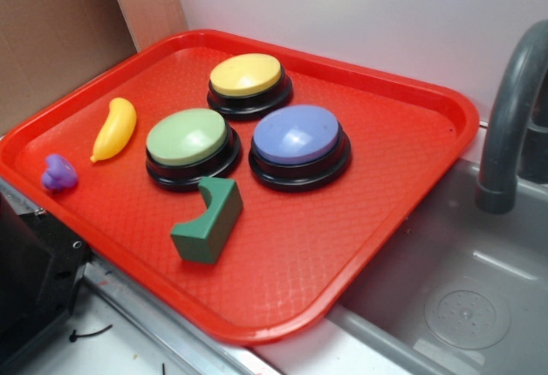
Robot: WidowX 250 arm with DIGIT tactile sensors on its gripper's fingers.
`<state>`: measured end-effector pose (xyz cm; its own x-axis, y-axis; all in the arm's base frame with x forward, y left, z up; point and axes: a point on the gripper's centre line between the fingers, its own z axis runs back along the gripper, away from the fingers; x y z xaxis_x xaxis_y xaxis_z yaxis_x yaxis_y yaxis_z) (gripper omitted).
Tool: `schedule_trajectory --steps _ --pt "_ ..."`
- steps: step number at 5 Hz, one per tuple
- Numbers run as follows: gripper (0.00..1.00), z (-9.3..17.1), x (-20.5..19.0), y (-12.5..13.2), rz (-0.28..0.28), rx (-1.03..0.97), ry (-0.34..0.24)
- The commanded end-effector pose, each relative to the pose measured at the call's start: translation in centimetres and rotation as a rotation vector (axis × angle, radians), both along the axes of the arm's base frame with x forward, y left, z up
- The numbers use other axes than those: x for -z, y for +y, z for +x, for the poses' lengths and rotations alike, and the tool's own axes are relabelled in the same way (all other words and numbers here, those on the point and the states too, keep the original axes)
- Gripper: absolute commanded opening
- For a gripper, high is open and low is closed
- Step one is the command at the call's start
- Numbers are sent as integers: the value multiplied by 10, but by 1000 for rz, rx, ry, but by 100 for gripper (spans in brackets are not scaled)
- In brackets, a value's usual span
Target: Push the purple button.
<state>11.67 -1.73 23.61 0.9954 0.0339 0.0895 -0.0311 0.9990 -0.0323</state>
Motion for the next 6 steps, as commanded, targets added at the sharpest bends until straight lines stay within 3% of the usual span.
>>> schedule_trajectory --steps 1,2,3,4,6 --pt "100 0 0 0 0 0 0" --pt "100 50 33 -35 35 194 -93" --pt "100 87 66 -47 26 230 -154" --pt "100 110 109 -50 -14 241 -116" --pt "100 137 160 -64 -27 228 3"
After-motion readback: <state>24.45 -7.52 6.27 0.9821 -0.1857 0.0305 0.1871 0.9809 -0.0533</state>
